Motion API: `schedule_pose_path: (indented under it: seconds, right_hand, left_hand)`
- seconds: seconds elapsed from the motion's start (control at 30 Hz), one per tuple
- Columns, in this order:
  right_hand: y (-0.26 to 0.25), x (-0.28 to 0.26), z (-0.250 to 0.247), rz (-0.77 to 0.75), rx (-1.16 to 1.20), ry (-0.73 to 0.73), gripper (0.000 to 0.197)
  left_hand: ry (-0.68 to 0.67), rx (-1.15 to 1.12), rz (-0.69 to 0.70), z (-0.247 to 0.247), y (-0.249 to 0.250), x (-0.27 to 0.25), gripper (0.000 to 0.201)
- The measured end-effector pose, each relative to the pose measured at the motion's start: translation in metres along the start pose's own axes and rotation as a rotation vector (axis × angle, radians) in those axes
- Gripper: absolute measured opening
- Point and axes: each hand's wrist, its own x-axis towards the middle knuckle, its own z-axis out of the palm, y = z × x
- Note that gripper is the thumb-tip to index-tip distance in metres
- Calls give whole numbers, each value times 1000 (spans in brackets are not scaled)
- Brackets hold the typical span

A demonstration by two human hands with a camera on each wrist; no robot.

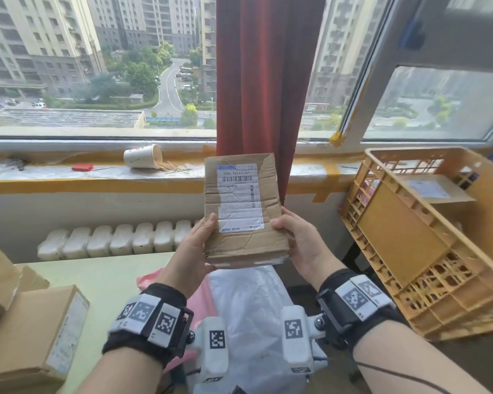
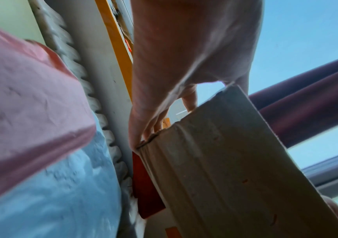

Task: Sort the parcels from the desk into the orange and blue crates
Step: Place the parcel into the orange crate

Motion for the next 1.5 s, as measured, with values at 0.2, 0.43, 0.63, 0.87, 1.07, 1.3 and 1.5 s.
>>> schedule_pose_path:
  seconds: [0.2, 0.43, 0.63, 0.87, 1.07, 1.3, 1.5]
  right_hand:
    - [-19, -36, -57, -36, -5, 13, 35]
    - [-41, -86, -139, -22, 13, 115, 36]
    - [-56, -125, -209, -49, -19, 198, 62]
    - [-84, -175, -289, -96, -112, 228, 81]
    - [-113, -209, -347, -101, -36, 329, 75]
    - [-133, -209, -390, -126, 142, 402, 97]
    - [-143, -187, -442, -142, 206, 492, 86]
  left_hand:
    - [-36, -41, -57, 63, -1, -9, 38]
    - [-60, -50, -132, 155, -17, -29, 39]
    - [-60, -95, -179, 236, -32, -35, 43]
    - [-19, 36, -164, 332, -44, -37, 39]
    - [-99, -7, -183, 422, -40, -33, 53]
    - [-133, -63, -144, 509, -48, -23, 51]
    - [-242, -76, -201, 561, -66, 7, 64]
